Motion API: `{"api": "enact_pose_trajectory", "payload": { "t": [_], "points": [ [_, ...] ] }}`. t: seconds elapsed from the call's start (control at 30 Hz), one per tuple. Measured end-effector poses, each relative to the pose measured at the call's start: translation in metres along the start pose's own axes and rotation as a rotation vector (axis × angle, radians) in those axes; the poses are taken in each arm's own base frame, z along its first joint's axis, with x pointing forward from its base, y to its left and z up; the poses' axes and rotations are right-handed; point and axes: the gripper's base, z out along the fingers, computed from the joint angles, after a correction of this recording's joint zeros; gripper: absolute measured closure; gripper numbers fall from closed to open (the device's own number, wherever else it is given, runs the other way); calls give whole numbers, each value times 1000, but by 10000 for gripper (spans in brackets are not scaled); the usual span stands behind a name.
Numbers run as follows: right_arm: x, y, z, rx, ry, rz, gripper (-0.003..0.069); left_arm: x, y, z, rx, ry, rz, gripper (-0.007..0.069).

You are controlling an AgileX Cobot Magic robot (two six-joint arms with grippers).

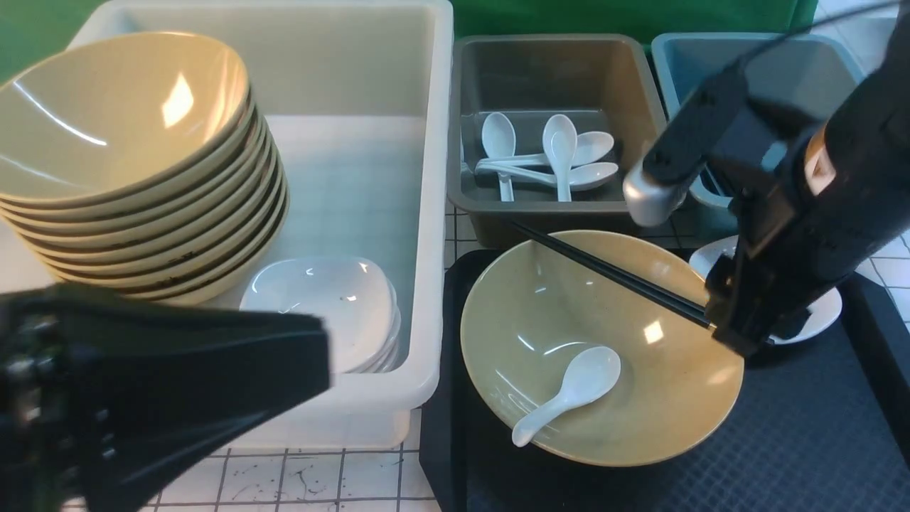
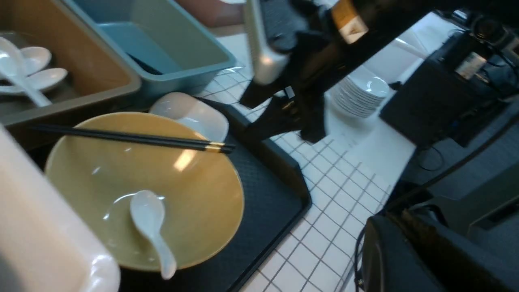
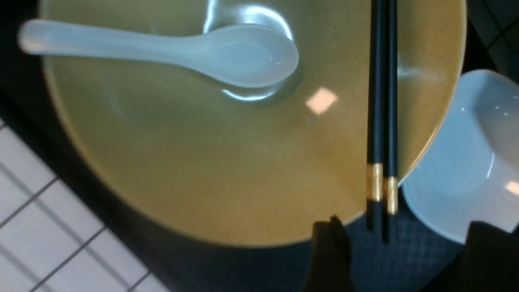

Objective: On white black table put chopsticks spoon bowls plates into blue grey white boxes.
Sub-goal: 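Move the grippers toward the tableware on the black tray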

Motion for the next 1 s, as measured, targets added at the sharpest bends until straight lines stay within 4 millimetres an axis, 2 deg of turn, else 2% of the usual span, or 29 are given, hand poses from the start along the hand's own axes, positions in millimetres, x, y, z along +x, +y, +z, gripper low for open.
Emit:
{"api": "enact_pose_trajectory", "payload": {
  "t": [0.03, 0.1, 0.17, 0.43, 0.53, 0.73, 0.87, 1.0],
  "points": [
    [-1, -1, 0, 2, -7, 0, 208, 0, 0, 1, 3, 0, 1, 625],
    [-7, -2, 20, 5, -29, -13, 169, -2, 2, 7, 24, -1, 6, 625],
    [-14, -2, 31, 7, -52, -25, 155, -3, 3, 9, 29, 0, 13, 625],
    [-32, -8, 74, 18, -93, -71, 150, -3, 4, 11, 32, 1, 9, 625],
    [-32, -11, 86, 19, -68, -77, 150, -3, 3, 11, 35, 4, 8, 625],
    [-34, -11, 97, 20, -63, -111, 151, -2, 3, 11, 41, 13, 8, 625],
    [-35, -10, 104, 16, -51, -139, 187, -2, 3, 11, 43, 16, 8, 625],
    [-34, -10, 110, 8, -26, -155, 270, -2, 3, 11, 43, 16, 8, 625]
  ]
}}
